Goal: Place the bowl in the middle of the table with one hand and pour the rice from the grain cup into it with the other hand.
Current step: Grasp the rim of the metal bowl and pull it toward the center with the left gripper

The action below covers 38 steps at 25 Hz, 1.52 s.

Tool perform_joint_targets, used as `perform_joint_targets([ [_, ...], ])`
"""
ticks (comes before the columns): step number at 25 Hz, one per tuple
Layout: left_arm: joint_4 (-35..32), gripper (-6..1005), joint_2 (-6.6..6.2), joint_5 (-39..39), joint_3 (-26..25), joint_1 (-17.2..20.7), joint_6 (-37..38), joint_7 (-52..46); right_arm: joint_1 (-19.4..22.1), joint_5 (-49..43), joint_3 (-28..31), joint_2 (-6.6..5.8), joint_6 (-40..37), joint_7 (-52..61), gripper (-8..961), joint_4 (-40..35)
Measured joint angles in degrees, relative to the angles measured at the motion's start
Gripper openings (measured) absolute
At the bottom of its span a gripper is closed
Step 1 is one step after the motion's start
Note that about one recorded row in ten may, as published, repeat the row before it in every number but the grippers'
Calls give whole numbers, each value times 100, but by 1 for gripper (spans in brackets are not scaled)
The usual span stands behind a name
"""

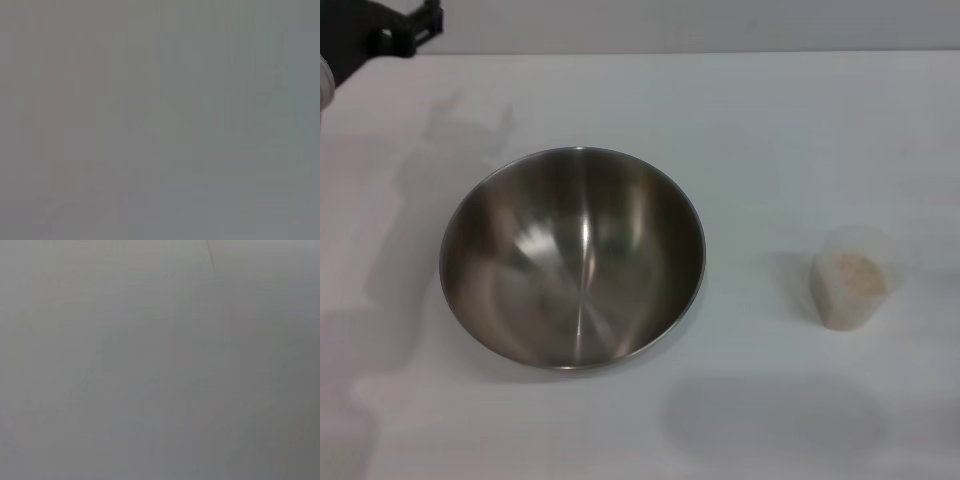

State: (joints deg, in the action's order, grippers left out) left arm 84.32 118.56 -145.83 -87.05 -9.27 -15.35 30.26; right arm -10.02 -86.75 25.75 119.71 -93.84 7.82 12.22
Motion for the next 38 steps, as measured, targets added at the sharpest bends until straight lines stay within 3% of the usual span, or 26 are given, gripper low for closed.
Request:
perform_joint_targets([
  [6, -402, 798, 10, -928, 439, 247, 1689, 35, 14, 2, 0, -5, 15, 0, 840, 0],
  [9, -523, 798, 12, -1064, 514, 297, 2089, 47, 25, 2, 0, -7, 15, 0, 839, -3],
  [14, -992, 798, 22, -1064, 837, 441, 3775, 770, 41, 2, 0, -10, 16, 0, 839, -8],
  [15, -992, 798, 22, -1064, 837, 441, 3775, 770, 41, 2, 0, -10, 16, 0, 839, -8],
  [17, -712, 797, 16, -905, 742, 446, 3621, 802, 44, 2, 0, -9, 16, 0, 839, -7],
  [19, -318, 797, 4, -815, 614, 438, 2637, 796, 44, 2, 0, -10, 16, 0, 840, -7],
  [23, -34, 797, 4, -768, 565, 444, 1840, 654, 38, 0, 0, -10, 22, 0, 840, -6],
  [29, 378, 797, -12, -473, 272, 384, 286, -507, 22, -12, 0, -9, 55, 0, 839, 0],
  [34, 437, 797, -33, 533, -302, 281, -607, -1284, 19, -29, 0, -2, 94, 0, 840, -1],
  [38, 496, 797, -36, 658, -395, 274, -765, -1275, 26, -33, 0, -1, 95, 0, 840, -2],
])
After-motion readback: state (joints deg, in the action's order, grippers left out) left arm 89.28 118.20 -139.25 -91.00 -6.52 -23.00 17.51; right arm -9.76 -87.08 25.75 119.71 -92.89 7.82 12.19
